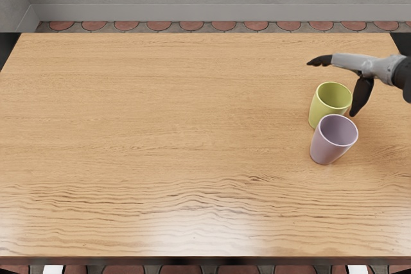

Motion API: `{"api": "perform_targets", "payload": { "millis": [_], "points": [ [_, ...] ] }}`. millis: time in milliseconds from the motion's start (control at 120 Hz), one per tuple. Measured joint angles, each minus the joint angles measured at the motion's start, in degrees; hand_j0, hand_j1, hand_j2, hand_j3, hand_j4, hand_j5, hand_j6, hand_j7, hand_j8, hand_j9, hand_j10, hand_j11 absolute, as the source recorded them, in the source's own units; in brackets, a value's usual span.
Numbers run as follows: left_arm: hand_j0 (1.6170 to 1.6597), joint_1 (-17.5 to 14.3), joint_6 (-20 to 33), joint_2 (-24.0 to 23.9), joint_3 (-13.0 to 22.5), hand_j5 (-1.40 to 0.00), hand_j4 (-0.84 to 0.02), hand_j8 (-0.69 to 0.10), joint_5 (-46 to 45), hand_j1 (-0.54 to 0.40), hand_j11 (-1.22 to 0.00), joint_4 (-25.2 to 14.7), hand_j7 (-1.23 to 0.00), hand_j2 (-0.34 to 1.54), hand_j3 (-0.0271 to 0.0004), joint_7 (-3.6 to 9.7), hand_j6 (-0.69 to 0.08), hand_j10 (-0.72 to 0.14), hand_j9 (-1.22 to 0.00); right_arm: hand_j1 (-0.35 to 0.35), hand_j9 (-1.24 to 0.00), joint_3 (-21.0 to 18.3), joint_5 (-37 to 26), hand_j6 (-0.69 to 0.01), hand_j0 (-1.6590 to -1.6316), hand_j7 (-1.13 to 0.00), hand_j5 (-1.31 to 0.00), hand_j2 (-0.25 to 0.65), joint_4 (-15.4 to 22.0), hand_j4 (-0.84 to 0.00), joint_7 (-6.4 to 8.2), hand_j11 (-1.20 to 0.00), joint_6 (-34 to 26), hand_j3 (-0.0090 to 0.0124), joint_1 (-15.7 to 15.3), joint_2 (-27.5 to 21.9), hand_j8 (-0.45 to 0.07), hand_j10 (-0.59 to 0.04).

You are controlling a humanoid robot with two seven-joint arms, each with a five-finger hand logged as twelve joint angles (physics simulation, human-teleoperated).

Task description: Pick up cup and place in cup with right hand

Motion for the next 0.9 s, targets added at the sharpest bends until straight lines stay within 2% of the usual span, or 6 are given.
{"api": "perform_targets", "payload": {
  "millis": [100,217,458,550,558,900],
  "points": [
    [1.6581,0.0,0.0,0.0,0.0,0.0,0.0,0.0,0.0,0.349,0.0,0.0,0.0,0.0,-0.0001,0.0,0.0,0.0,0.0,-0.167,-0.2,-0.7,0.0,-0.164,-1.6581,-0.2,-0.2,-0.028,0.1,-0.162,0.08,-0.2,-0.3,0.0,-0.2,0.0,-0.162,-0.16],
    [1.6581,0.0,0.0,0.0,0.0,0.0,0.0,0.0,0.0,0.349,0.0,0.0,0.0,0.0,-0.0001,0.0,0.0,0.0,0.0,-0.131,-0.24,-1.2,-0.1,-0.195,-1.6581,-0.24,-0.24,-0.033,0.3,-0.192,1.33,-0.24,-0.4,0.0,-0.7,-0.2,-0.192,-0.19],
    [1.6581,0.0,0.0,0.0,0.0,0.0,0.0,0.0,0.0,0.349,0.0,0.0,0.0,0.0,-0.0001,0.0,0.0,0.0,0.0,0.049,-0.42,-2.1,-0.1,-0.335,-1.6581,-0.42,-0.43,-0.051,0.4,-0.332,2.01,-0.42,-0.2,0.0,-0.9,-0.5,-0.332,-0.33],
    [1.6581,0.0,0.0,0.0,0.0,0.0,0.0,0.0,0.0,0.349,0.0,0.0,0.0,0.0,-0.0001,0.0,0.0,0.0,0.0,0.071,-0.48,-2.3,0.0,-0.352,-1.6569,-0.48,-0.48,-0.038,0.4,-0.376,2.04,-0.48,0.0,-0.0011,-0.8,-0.5,-0.377,-0.375],
    [1.6581,0.0,0.0,0.0,0.0,0.0,0.0,0.0,0.0,0.349,0.0,0.0,0.0,0.0,-0.0001,0.0,0.0,0.0,0.0,0.073,-0.48,-2.3,0.0,-0.351,-1.6568,-0.48,-0.49,-0.046,0.4,-0.379,2.04,-0.48,0.0,-0.0003,-0.8,-0.5,-0.376,-0.378],
    [1.6581,0.0,0.0,0.0,0.0,0.0,0.0,0.0,0.0,0.349,0.0,0.0,0.0,0.0,-0.0001,0.0,0.0,0.0,0.0,0.041,-0.57,-1.5,0.7,-0.339,-1.6545,-0.56,-0.57,-0.098,0.4,-0.431,3.66,-0.57,2.3,0.0,0.2,-2.9,-0.346,-0.429]
  ]
}}
